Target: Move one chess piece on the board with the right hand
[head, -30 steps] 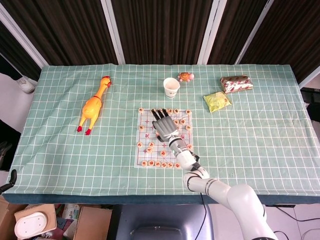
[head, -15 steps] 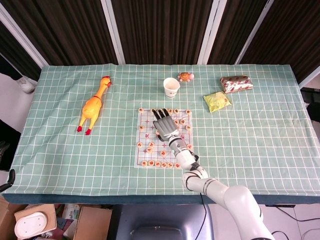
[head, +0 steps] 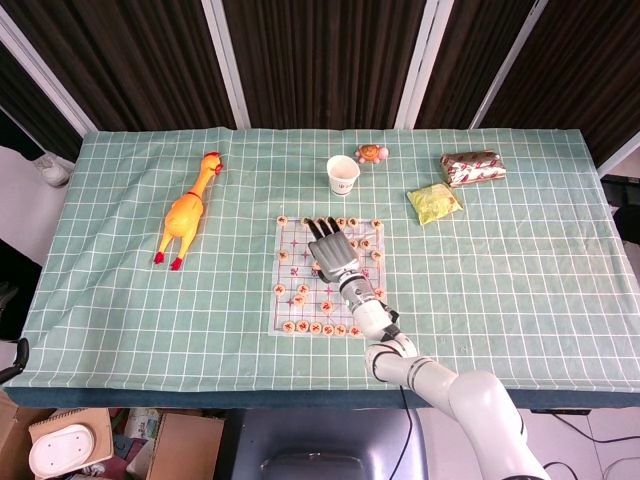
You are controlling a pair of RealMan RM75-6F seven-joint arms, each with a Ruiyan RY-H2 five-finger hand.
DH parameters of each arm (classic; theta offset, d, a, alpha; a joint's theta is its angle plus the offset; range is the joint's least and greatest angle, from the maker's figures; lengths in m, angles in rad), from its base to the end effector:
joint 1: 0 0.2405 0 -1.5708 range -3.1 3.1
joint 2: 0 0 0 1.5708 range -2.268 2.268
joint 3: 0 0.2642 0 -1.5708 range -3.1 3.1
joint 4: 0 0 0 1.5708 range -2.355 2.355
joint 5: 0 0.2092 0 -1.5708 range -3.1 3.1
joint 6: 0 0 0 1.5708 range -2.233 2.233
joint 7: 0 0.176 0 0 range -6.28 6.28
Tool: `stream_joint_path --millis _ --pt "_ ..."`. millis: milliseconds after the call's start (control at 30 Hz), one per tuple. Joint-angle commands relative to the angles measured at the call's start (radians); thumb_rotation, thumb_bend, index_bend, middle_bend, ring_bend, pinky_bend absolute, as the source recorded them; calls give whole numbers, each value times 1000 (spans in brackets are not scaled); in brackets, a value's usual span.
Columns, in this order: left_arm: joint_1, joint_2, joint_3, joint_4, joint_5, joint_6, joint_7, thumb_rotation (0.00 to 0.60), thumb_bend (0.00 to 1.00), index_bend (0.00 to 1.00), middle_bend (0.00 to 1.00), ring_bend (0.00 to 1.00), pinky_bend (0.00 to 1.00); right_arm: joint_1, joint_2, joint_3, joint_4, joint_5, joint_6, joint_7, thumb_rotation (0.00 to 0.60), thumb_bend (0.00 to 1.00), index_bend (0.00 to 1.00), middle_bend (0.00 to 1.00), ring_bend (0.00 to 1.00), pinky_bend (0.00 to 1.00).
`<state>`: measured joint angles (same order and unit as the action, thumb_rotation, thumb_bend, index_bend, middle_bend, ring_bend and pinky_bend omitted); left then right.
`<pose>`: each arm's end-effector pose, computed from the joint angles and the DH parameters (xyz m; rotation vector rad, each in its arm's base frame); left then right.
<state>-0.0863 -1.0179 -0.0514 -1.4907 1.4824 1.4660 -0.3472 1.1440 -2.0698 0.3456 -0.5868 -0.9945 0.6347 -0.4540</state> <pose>-0.3497 0.2167 0.2127 -1.3068 -1.0063 -0.9911 -0.0719 -0.4773 -0.1362 1.9267 -0.7212 0.6960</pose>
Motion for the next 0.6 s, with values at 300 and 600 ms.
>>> stream_joint_path --millis 300,600 --pt "-1 0 1 1 4 -1 1 600 535 0 0 0 46 -11 21 10 -37 -4 25 17 600 462 671 77 0 0" --pt "1 -3 2 -3 6 2 13 600 535 0 0 0 46 -48 89 19 -118 4 70 20 600 462 672 78 0 0"
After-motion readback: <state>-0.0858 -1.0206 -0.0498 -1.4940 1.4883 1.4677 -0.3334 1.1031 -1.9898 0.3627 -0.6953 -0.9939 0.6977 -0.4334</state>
